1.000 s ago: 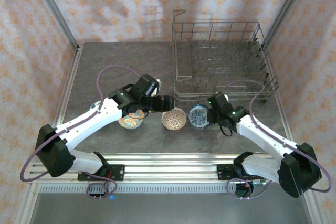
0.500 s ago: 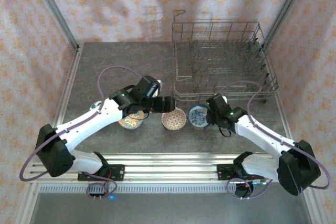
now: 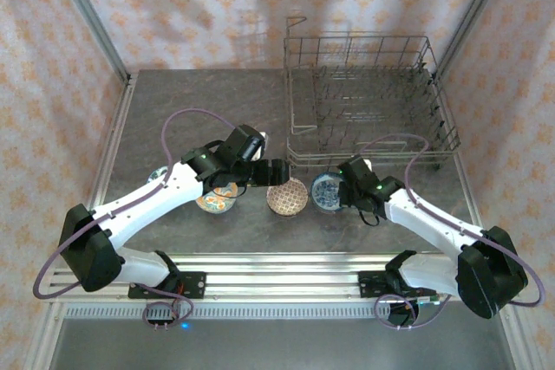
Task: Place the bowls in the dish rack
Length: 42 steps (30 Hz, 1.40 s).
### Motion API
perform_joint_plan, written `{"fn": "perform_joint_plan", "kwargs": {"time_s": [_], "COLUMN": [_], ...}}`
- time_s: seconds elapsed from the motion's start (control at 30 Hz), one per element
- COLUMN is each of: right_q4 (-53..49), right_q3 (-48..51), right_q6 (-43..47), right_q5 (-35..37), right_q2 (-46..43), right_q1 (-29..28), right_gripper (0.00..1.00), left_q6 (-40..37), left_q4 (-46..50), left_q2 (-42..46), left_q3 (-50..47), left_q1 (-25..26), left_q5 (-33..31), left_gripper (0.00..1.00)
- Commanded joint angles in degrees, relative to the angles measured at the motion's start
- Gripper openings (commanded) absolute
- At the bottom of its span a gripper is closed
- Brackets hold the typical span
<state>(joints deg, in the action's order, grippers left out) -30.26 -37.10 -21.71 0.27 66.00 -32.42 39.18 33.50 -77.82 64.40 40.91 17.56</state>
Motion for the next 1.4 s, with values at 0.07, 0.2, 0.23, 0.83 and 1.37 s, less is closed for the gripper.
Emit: {"fn": "perform_joint_plan", "kwargs": {"time_s": [0.07,0.2,0.23,0.83,1.37], "right_q4": [-2.8,-4.0,-4.1,-2.3,-0.4], "right_q3": [-1.5,-2.4,-2.6,-0.3,1.2], "right_q6": [-0.9,-1.0,-1.0,-1.3,-1.7], "right_q5": [3.2,3.7,3.8,-1.9,-2.3], "right_q2": [-1.5,-1.8,-1.9,-3.7,-3.7], "right_q1": [-0.5,-0.9,-0.9,-0.9,-0.8], "right_gripper": [0.13,0.12,0.1,0.06,0.03], "left_q6": [0.3,0.2,0.1,1.3,5.9], "left_q4": [-0.9,-0.5,-0.4,-1.0,-2.5], "left_q2": [-0.6,-0.7,-0.7,-8.4,-17.8], "left_q3": [-0.6,-0.4,-0.2,6.1,14.9], "left_q1": [0.7,1.0,1.2,9.0,12.0], "left_q5": [-1.1,-1.6,-1.8,-3.9,-1.9], "left_gripper": [0.85,0.85,0.85,0.82,0.76]}}
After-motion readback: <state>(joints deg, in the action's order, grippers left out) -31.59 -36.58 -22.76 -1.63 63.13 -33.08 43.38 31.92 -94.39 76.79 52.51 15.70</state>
